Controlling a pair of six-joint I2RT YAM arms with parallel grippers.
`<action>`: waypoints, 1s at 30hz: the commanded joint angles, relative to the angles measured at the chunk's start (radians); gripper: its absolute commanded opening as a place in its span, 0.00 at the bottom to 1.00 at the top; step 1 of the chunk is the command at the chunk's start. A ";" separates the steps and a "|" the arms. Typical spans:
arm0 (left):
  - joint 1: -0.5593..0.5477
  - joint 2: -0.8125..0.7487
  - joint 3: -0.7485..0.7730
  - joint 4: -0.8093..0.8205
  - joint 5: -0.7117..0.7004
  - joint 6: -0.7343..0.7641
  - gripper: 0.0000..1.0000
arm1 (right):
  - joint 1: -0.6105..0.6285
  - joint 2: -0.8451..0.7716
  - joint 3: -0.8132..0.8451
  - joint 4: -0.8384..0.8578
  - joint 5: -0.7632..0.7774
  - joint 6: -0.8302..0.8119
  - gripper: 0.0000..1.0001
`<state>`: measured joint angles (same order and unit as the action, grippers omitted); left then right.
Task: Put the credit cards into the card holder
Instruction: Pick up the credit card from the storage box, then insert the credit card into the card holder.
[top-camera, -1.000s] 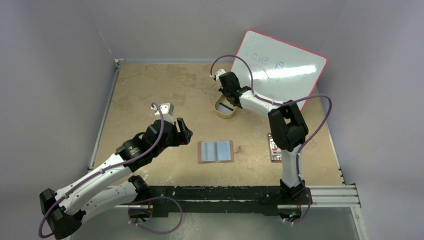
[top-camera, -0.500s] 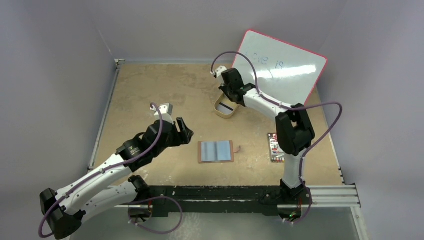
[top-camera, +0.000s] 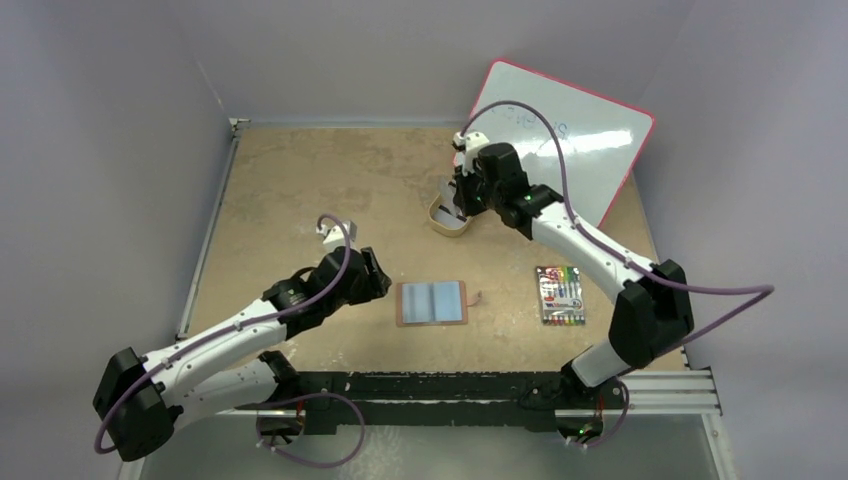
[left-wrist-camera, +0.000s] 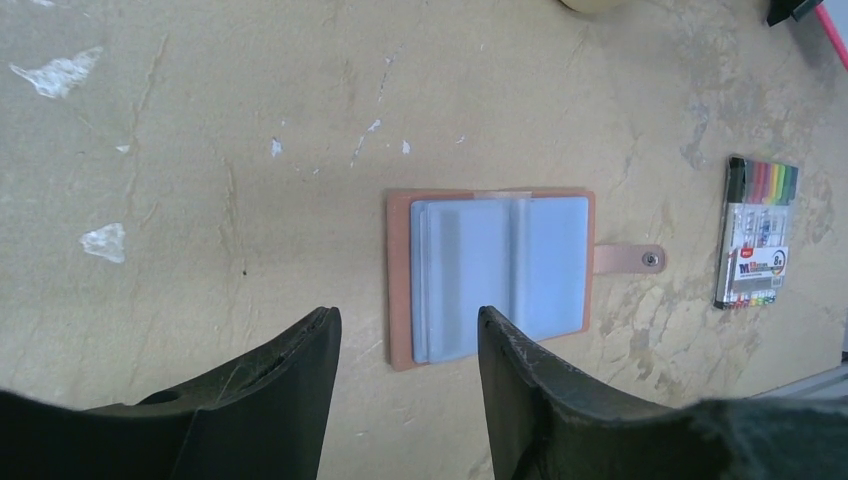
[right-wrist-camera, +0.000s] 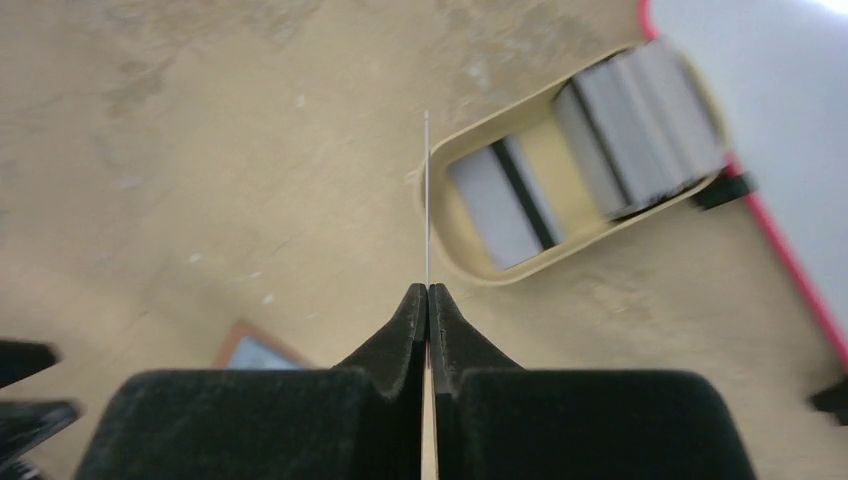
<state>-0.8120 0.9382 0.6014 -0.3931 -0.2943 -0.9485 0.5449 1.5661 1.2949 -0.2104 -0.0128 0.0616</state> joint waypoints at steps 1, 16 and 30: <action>0.000 0.034 -0.024 0.120 0.035 -0.049 0.50 | 0.009 -0.112 -0.146 0.110 -0.175 0.301 0.00; 0.000 0.191 -0.112 0.310 0.094 -0.106 0.41 | 0.089 -0.376 -0.662 0.419 -0.274 0.788 0.00; 0.000 0.277 -0.157 0.397 0.158 -0.117 0.24 | 0.144 -0.339 -0.818 0.508 -0.239 0.887 0.00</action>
<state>-0.8120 1.2060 0.4587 -0.0666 -0.1596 -1.0416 0.6868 1.2312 0.4900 0.2462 -0.2790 0.9226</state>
